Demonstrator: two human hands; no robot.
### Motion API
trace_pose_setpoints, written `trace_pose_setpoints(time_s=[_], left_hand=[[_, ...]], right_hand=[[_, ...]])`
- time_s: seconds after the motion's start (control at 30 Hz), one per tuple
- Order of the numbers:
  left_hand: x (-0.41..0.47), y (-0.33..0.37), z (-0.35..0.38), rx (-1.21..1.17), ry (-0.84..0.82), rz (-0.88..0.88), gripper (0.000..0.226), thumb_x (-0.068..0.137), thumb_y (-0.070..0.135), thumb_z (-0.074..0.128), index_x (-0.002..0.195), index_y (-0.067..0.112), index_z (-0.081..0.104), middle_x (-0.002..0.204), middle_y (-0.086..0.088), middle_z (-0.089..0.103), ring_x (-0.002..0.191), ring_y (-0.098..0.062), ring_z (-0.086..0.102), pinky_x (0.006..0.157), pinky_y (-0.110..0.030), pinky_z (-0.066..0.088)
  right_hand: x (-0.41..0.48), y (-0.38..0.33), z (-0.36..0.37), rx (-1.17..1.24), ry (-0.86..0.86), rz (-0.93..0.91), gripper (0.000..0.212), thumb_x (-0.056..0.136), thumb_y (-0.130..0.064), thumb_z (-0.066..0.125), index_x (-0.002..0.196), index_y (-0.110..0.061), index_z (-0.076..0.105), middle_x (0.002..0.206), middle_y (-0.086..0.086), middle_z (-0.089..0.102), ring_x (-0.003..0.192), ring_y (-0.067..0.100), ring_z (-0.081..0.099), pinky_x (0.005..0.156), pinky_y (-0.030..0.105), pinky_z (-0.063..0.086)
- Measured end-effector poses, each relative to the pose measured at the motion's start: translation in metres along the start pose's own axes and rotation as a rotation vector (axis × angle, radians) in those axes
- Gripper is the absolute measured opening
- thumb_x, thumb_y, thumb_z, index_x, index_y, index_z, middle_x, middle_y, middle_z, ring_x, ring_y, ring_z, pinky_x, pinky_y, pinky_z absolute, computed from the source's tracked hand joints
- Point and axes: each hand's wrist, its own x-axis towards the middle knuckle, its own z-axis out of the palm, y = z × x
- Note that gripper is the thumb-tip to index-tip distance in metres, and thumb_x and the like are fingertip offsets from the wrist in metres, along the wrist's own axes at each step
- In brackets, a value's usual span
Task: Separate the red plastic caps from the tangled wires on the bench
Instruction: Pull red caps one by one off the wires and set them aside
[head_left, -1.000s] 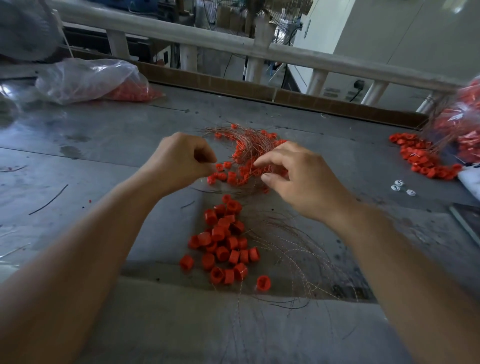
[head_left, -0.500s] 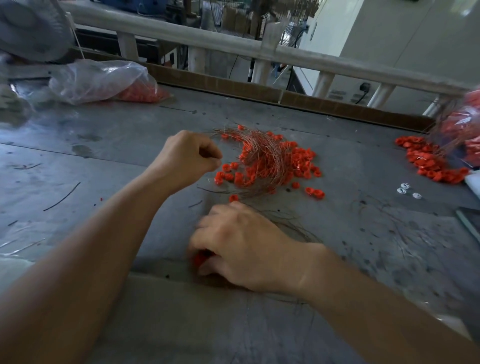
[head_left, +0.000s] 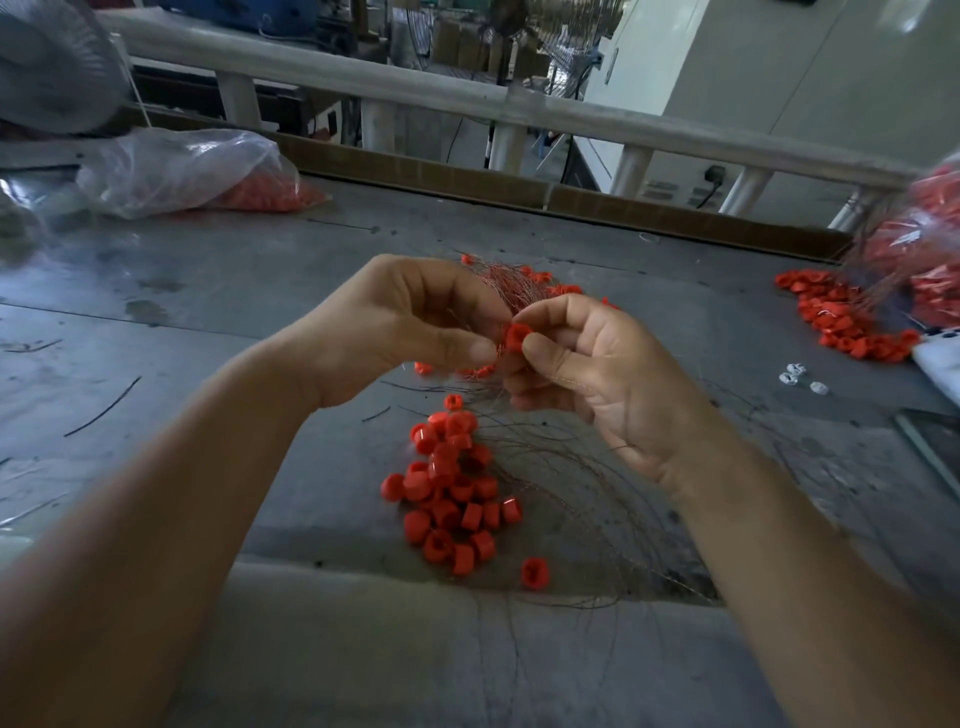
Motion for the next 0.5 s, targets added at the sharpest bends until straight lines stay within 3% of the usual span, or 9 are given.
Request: trace_pose_setpoints(time_s=[0.1,0.2,0.27,0.33,0.43,0.5], left_hand=[[0.000,0.004,0.006,0.030,-0.051,0.015,0.032,0.057,0.020,0.080,0.088,0.021,0.073,0.076,-0.001,0.068,0.068,-0.016,0.063,0.064,-0.023,0.054],[0.000,0.007,0.012,0.165,-0.049,0.049,0.029,0.060,0.024,0.071,0.089,0.020,0.072,0.082,-0.015,0.069,0.074,-0.038,0.061,0.067,-0.038,0.054],[0.000,0.008,0.014,0.241,-0.045,0.051,0.028,0.059,0.027,0.070,0.087,0.022,0.071,0.083,-0.018,0.069,0.075,-0.039,0.061,0.067,-0.038,0.054],[0.000,0.009,0.015,0.308,-0.050,0.045,0.029,0.059,0.030,0.070,0.087,0.026,0.069,0.083,-0.008,0.070,0.074,-0.029,0.064,0.068,-0.033,0.055],[0.000,0.009,0.018,0.459,-0.076,0.056,0.025,0.064,0.019,0.076,0.082,0.031,0.064,0.074,0.024,0.063,0.064,0.003,0.059,0.059,-0.009,0.045],[0.000,0.007,0.019,0.510,-0.081,0.039,0.025,0.066,0.011,0.078,0.076,0.027,0.061,0.067,0.030,0.060,0.056,0.009,0.054,0.053,-0.004,0.040]], right_hand=[[0.001,0.002,-0.001,0.017,0.013,0.005,0.012,0.084,0.000,0.052,0.086,-0.010,0.046,0.058,-0.002,0.066,0.056,0.009,0.064,0.054,0.021,0.053],[0.001,0.004,0.000,0.003,-0.021,0.026,0.015,0.082,0.002,0.054,0.084,-0.009,0.045,0.057,-0.001,0.064,0.054,0.010,0.063,0.053,0.022,0.053],[0.000,0.004,0.000,0.000,-0.044,0.047,0.016,0.079,0.003,0.056,0.084,-0.009,0.046,0.058,-0.002,0.064,0.055,0.010,0.063,0.053,0.021,0.053],[0.000,0.004,-0.002,0.012,-0.054,0.068,0.020,0.074,0.002,0.059,0.085,-0.009,0.048,0.060,-0.002,0.065,0.056,0.010,0.063,0.054,0.021,0.053],[-0.002,0.003,-0.004,-0.011,-0.075,0.097,0.024,0.072,0.005,0.061,0.088,-0.009,0.049,0.063,0.000,0.066,0.057,0.011,0.063,0.054,0.021,0.052],[-0.002,0.003,-0.006,-0.068,-0.103,0.121,0.025,0.076,0.010,0.059,0.090,-0.008,0.050,0.063,0.000,0.066,0.057,0.012,0.063,0.054,0.021,0.052]])
